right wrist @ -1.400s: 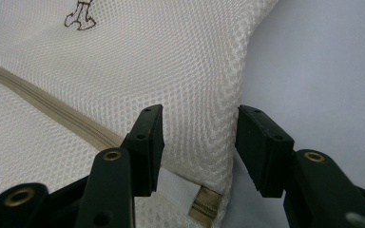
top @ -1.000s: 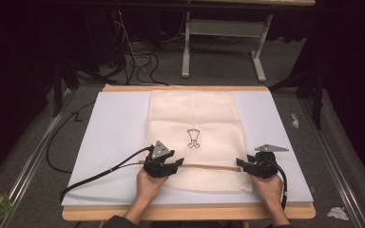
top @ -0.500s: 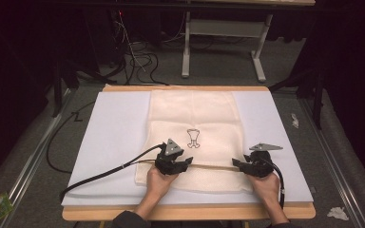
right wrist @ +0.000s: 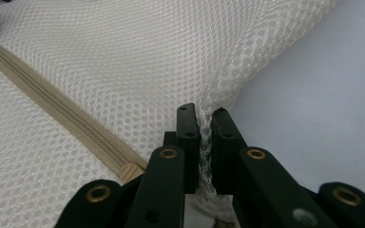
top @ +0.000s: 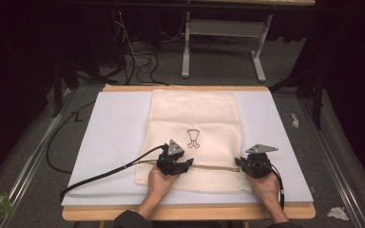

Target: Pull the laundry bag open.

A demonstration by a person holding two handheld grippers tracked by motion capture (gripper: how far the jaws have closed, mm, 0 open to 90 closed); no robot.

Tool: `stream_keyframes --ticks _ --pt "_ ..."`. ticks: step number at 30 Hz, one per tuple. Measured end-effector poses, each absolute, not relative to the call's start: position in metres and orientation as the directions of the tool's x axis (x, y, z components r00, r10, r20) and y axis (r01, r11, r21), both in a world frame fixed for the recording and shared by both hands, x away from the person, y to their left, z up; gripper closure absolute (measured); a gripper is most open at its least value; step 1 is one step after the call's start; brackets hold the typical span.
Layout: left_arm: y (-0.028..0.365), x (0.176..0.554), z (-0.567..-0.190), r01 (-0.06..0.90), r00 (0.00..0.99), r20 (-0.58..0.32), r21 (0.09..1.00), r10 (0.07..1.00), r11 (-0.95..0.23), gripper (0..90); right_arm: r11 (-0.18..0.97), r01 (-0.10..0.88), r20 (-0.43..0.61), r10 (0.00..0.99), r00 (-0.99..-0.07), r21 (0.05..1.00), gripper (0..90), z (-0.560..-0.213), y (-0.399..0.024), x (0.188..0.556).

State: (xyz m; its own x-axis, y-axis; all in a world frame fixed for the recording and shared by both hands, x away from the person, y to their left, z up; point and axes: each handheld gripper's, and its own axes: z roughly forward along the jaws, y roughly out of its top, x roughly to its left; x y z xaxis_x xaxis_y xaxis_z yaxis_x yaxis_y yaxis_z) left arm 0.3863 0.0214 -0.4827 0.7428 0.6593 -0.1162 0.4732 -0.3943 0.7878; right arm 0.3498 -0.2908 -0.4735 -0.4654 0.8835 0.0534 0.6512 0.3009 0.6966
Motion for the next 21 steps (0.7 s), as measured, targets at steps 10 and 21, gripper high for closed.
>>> stream_keyframes --ticks 10,21 --pt "0.02 0.382 -0.475 0.451 0.762 -0.104 0.794 0.639 -0.408 50.8 0.223 0.64 0.159 0.861 -0.483 0.735 87.4 -0.46 -0.301 0.352" --pt "0.003 0.374 -0.464 0.412 0.806 -0.104 0.805 0.582 -0.426 52.5 0.207 0.617 0.196 0.831 -0.521 0.76 87.5 -0.442 -0.295 0.355"
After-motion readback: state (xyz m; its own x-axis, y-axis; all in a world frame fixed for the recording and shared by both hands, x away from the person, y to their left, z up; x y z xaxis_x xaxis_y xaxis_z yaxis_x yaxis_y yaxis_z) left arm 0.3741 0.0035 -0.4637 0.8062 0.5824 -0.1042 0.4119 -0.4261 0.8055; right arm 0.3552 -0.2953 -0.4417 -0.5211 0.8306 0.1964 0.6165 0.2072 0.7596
